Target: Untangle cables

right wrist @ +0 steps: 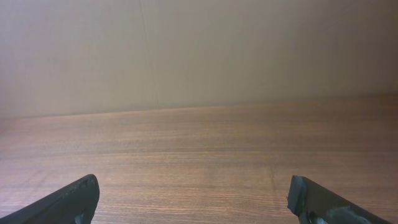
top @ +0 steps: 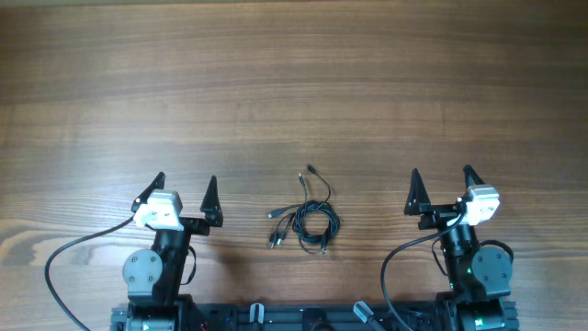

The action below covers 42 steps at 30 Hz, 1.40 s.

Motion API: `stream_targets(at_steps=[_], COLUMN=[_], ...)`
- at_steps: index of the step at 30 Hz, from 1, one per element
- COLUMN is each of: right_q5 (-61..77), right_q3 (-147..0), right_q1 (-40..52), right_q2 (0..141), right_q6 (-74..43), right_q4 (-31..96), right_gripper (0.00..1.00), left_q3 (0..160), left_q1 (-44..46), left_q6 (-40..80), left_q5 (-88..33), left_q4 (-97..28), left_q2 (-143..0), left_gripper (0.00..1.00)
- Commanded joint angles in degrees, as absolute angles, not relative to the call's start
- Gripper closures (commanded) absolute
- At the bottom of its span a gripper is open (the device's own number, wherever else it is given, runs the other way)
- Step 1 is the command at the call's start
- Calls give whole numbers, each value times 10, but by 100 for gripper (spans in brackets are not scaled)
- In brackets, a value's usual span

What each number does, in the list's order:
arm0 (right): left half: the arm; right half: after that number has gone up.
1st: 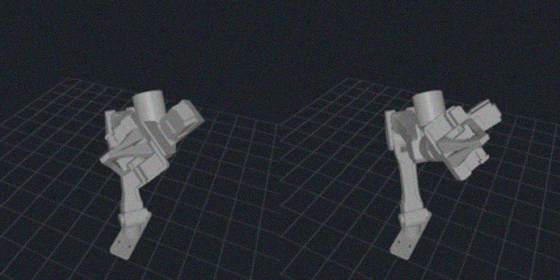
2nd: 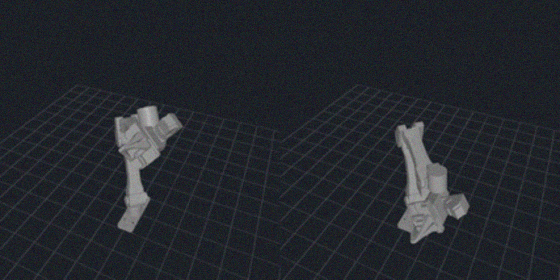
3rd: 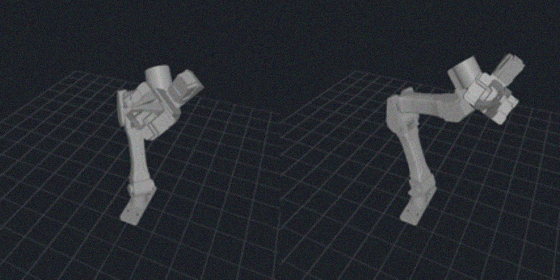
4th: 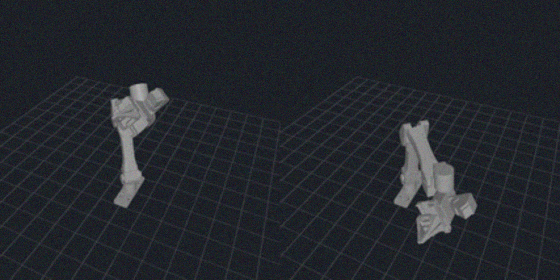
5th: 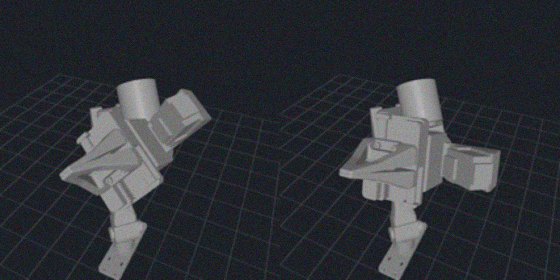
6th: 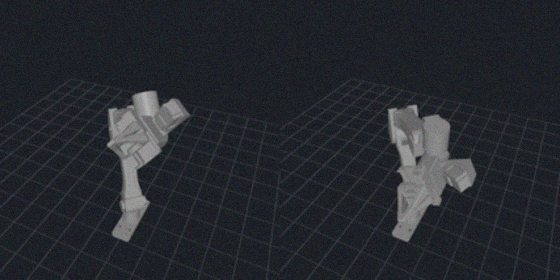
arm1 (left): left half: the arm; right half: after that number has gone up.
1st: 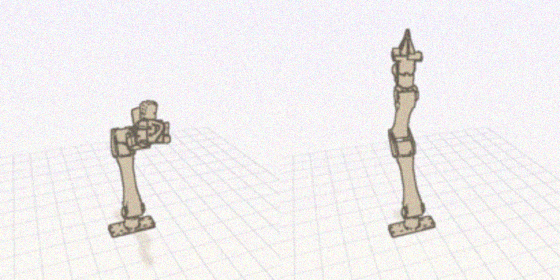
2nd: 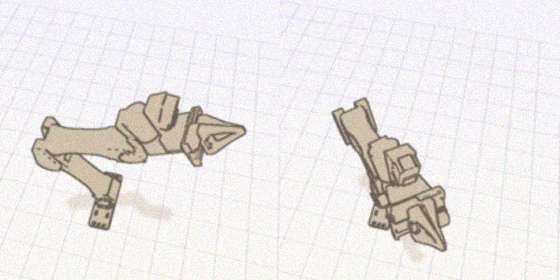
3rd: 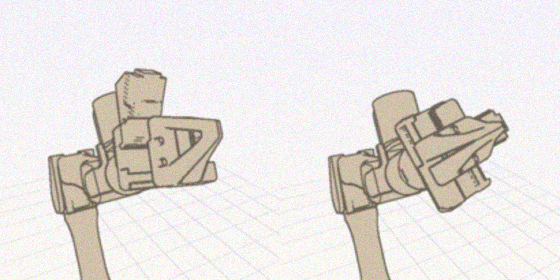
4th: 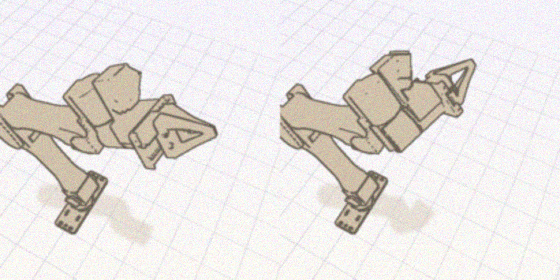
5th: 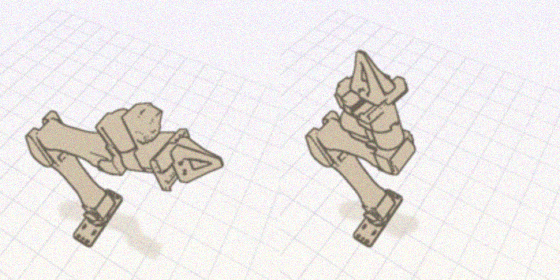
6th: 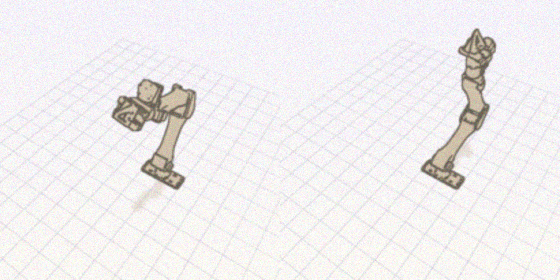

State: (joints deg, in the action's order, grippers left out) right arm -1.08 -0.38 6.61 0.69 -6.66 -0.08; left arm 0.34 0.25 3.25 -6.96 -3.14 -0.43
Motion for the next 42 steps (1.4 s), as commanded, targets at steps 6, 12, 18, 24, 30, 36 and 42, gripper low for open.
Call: stream_targets(at_steps=[6, 12, 18, 24, 30, 36, 42], right_q5=[1, 1, 1, 1, 1, 1, 1], right_q3=[-3, -3, -3, -3, -3, -3, -3], right_q1=[68, 68, 68, 68, 68, 68, 68], right_q2=[9, 9, 9, 9, 9, 9, 9], right_q6=[-76, -76, -76, -76, -77, -76, -76], right_q4=[-3, -3, -3, -3, -3, -3, -3], right_gripper=[0, 0, 0, 0, 0, 0, 0], left_q3=[3, 3, 3, 3, 11, 87, 206], left_q1=[-1, -1, -1, -1, -1, -1, -1], left_q6=[21, 21, 21, 19, 24, 24, 23], left_q5=[-83, -83, -83, -70, -90, -92, -114], left_q4=[-37, -37, -37, -37, -36, -108, -168], left_q2=[-4, -4, -4, -4, -4, -16, -158], left_gripper=[0, 0, 0, 0, 0, 0, 0])
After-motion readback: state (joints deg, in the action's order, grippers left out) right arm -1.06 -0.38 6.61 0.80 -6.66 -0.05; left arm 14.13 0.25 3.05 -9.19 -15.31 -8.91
